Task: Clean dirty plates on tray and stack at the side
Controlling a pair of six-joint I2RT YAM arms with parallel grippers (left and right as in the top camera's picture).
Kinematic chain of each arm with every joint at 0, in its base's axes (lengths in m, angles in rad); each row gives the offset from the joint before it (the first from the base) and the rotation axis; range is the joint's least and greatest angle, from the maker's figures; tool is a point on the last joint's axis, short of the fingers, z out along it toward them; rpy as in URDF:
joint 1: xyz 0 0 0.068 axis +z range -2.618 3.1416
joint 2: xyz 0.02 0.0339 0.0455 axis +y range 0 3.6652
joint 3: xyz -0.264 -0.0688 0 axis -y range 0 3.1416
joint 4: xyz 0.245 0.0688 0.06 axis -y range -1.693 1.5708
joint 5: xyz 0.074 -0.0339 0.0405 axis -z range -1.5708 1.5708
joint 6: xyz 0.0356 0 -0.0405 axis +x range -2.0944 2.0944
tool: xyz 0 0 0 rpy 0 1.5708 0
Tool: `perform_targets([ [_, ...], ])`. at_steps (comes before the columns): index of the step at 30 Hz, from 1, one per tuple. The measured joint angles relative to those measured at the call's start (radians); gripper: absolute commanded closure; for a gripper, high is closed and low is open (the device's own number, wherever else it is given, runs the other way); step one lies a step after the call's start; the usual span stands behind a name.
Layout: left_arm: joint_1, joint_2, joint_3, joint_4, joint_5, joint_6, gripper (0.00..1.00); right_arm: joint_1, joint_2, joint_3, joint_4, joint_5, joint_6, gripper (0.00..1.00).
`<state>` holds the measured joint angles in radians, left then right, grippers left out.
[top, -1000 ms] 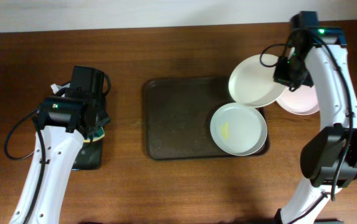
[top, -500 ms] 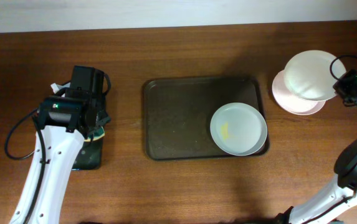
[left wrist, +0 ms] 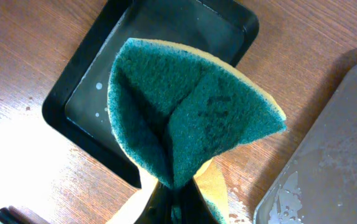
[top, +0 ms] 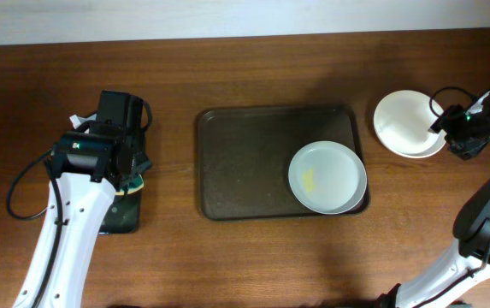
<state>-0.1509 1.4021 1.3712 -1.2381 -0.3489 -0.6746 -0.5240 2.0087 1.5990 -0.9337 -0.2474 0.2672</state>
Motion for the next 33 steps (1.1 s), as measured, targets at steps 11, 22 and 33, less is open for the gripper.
perform_targets([
  [11,0.000,0.000,0.000,0.000,0.020,0.000,1.00,0.565,-0.034,-0.146,-0.048,0.155,-0.298,0.41],
  [22,0.000,0.000,0.000,-0.004,0.027,0.000,1.00,0.581,-0.035,-0.280,0.127,0.201,-0.309,0.31],
  [33,0.000,0.000,0.000,-0.001,0.034,0.000,1.00,0.642,-0.035,-0.288,0.051,0.039,-0.112,0.36],
])
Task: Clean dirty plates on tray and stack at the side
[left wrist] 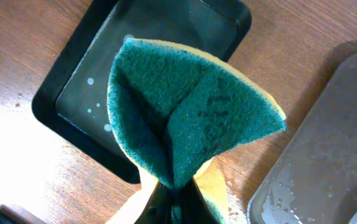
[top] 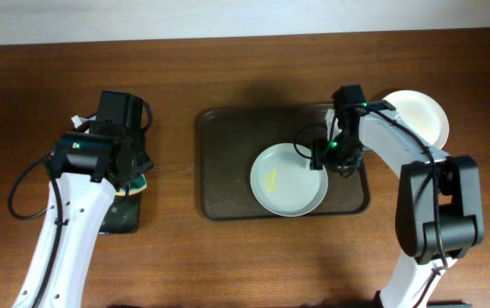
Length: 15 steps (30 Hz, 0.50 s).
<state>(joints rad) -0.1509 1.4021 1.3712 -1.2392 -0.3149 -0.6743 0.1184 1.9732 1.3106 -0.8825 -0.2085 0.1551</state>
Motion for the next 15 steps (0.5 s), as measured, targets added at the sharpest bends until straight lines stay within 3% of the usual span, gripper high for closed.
perform_targets([
  [2,0.000,0.000,0.000,0.002,0.004,0.000,1.00,0.015,-0.015,-0.036,0.013,0.009,0.007,0.36],
  [3,0.000,0.000,0.000,0.002,0.004,0.000,1.00,0.021,-0.024,-0.051,0.024,0.014,0.009,0.47],
  [4,0.000,0.000,0.000,0.002,0.006,0.000,1.00,0.023,-0.031,-0.061,0.031,0.014,0.020,0.66],
  [5,0.000,0.000,0.000,0.002,0.014,0.000,1.00,0.023,-0.034,-0.072,0.041,0.017,0.029,0.75],
  [8,0.000,0.000,0.000,0.010,0.039,0.023,1.00,0.023,-0.041,-0.095,0.046,0.020,0.068,0.83],
  [10,0.000,0.000,0.000,0.016,0.055,0.036,1.00,0.024,-0.043,-0.098,0.045,0.020,0.081,0.79],
  [11,0.000,0.000,0.000,0.032,0.084,0.060,1.00,0.025,-0.043,-0.099,0.045,0.021,0.084,0.88],
  [12,0.001,0.000,0.000,0.060,0.130,0.098,1.00,0.026,-0.043,-0.099,0.045,0.017,0.086,0.96],
  [15,-0.013,-0.002,-0.024,0.198,0.349,0.204,1.00,0.027,-0.048,-0.105,0.072,-0.014,0.082,0.96],
])
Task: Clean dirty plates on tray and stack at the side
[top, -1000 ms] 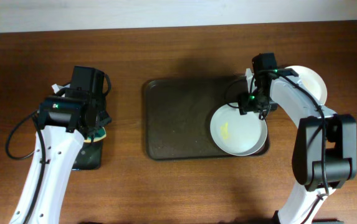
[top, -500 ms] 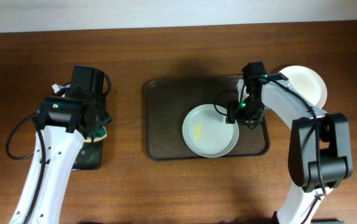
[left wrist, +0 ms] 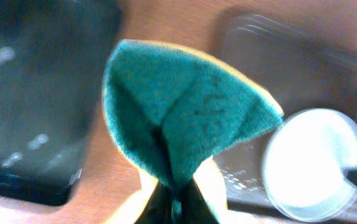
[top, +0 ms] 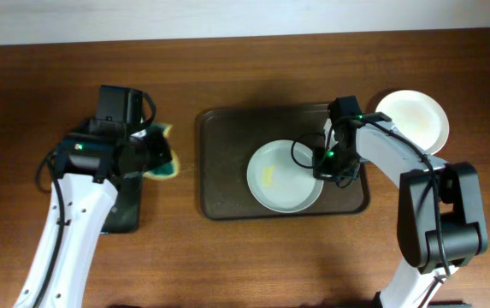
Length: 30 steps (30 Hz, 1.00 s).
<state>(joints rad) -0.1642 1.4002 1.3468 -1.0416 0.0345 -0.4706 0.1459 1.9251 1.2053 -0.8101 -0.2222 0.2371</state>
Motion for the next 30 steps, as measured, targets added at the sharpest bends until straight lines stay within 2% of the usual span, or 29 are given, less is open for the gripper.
perform_targets([
  [4,-0.096,0.003,-0.130,0.226,0.146,0.008,0.99,0.000,0.000,-0.005,0.040,-0.037,0.001,0.95],
  [8,-0.203,0.084,-0.216,0.407,0.176,-0.046,1.00,0.019,0.001,-0.011,0.061,-0.078,0.004,0.96],
  [13,-0.300,0.275,-0.221,0.566,0.191,-0.145,1.00,0.158,0.004,-0.012,0.110,-0.086,0.014,0.96],
  [20,-0.332,0.362,-0.222,0.603,0.214,-0.185,1.00,0.190,0.005,-0.012,0.120,-0.071,0.074,0.96],
  [26,-0.331,0.467,-0.220,0.558,0.217,-0.186,1.00,0.192,0.005,-0.012,0.120,-0.066,0.082,0.96],
  [30,-0.339,0.467,-0.187,0.401,0.039,-0.186,1.00,0.194,0.005,-0.012,0.121,-0.063,0.085,0.96],
])
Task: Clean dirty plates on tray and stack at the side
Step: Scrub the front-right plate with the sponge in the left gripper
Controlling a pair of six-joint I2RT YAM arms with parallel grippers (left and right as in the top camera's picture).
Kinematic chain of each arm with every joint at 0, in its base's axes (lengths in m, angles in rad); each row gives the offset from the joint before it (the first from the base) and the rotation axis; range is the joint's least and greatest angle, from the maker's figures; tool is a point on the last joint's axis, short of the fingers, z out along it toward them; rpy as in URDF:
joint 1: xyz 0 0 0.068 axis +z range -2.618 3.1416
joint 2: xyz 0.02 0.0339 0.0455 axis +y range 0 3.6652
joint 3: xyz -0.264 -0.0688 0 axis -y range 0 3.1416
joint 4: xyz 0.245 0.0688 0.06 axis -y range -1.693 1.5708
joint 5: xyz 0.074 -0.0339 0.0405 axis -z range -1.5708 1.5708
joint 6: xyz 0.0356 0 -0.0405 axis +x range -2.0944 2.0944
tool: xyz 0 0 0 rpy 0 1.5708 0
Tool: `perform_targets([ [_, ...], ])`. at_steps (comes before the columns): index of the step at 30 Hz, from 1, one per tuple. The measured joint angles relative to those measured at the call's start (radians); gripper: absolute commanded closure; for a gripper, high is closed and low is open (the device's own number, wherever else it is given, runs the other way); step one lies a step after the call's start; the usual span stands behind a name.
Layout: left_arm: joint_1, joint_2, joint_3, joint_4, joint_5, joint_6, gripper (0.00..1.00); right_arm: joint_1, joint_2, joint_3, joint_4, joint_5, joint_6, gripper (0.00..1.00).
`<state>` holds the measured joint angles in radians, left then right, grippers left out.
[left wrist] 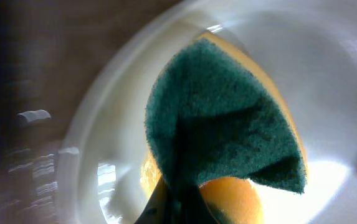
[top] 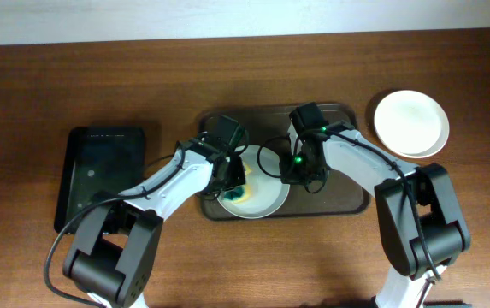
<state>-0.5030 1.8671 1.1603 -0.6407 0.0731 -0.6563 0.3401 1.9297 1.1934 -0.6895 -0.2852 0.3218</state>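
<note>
A white dirty plate (top: 262, 192) lies on the dark tray (top: 347, 201), near its front left. My left gripper (top: 232, 175) is shut on a green and yellow sponge (left wrist: 228, 124), which presses into the plate (left wrist: 122, 124). At the plate's right rim is my right gripper (top: 296, 171), its jaws hidden from the overhead view. A clean white plate stack (top: 410, 123) sits on the table right of the tray.
A black shallow tray (top: 99, 175) lies on the wooden table at the left. Both arms reach over the dark tray from either side.
My left gripper has moved right with the sponge, from beside the tray's left edge onto the plate. The plate and my right gripper have shifted left.
My left gripper held the sponge over the black tray while the dirty plate lay at the tray's right and my right gripper was by the stack. Then the right gripper was at the plate, which sat further left. The sponge is now on it.
</note>
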Motion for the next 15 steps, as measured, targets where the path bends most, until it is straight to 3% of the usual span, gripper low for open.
perform_targets([
  [5,0.000,0.003,0.086,-0.183,-0.230,0.000,1.00,0.019,0.001,0.000,0.011,-0.012,0.011,0.96],
  [8,0.009,0.001,0.119,-0.145,-0.182,0.000,1.00,0.018,0.001,0.000,0.010,-0.007,0.015,0.96],
  [12,-0.007,-0.001,0.128,-0.053,0.003,0.000,1.00,0.016,0.001,0.000,0.010,0.000,0.015,0.96],
  [15,-0.048,-0.001,0.128,-0.051,0.008,0.000,1.00,0.016,0.001,0.000,0.010,0.000,0.015,0.96],
])
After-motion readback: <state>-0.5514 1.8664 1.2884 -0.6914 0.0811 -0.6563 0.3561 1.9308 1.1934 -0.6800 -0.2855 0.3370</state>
